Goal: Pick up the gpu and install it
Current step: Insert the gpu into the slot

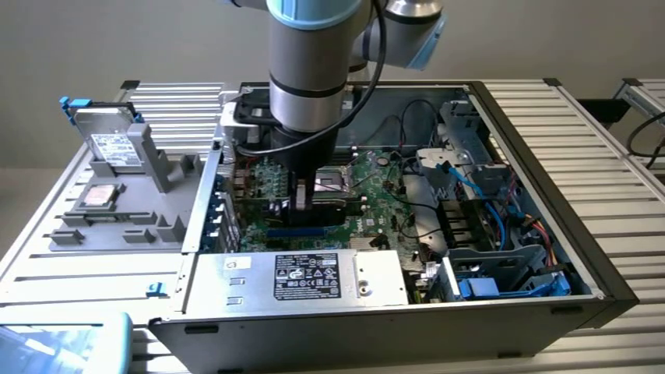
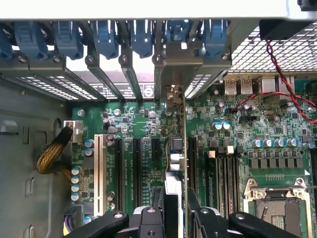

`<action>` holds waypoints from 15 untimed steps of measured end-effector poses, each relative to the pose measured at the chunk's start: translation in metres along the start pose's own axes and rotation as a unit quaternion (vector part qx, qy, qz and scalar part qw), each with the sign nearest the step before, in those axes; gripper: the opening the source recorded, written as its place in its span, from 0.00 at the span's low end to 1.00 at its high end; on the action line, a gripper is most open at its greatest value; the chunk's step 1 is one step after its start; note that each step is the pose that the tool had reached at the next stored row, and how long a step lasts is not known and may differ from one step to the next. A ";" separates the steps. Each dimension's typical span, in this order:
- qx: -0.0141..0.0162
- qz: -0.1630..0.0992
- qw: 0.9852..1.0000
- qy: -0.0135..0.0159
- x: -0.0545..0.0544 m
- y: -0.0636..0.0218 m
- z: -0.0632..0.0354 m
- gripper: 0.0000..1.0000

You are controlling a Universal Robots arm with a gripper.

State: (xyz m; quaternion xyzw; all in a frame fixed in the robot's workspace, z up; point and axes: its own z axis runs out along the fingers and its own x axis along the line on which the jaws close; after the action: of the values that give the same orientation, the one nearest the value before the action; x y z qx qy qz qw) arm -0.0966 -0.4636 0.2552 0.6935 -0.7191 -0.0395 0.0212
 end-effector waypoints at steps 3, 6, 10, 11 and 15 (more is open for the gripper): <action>0.000 0.000 1.000 0.000 0.000 0.0006 0.0008 0.28; 0.000 0.000 1.000 0.000 0.000 0.0016 0.0013 0.28; -0.001 0.000 1.000 0.000 0.000 0.0017 0.0020 0.28; -0.001 0.000 1.000 -0.001 0.000 0.0017 0.0020 0.28; -0.001 0.000 1.000 -0.004 0.000 0.0016 0.0025 0.28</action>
State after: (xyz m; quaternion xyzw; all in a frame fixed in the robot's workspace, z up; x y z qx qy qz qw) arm -0.0985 -0.4636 0.2529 0.6933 -0.7192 -0.0426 0.0192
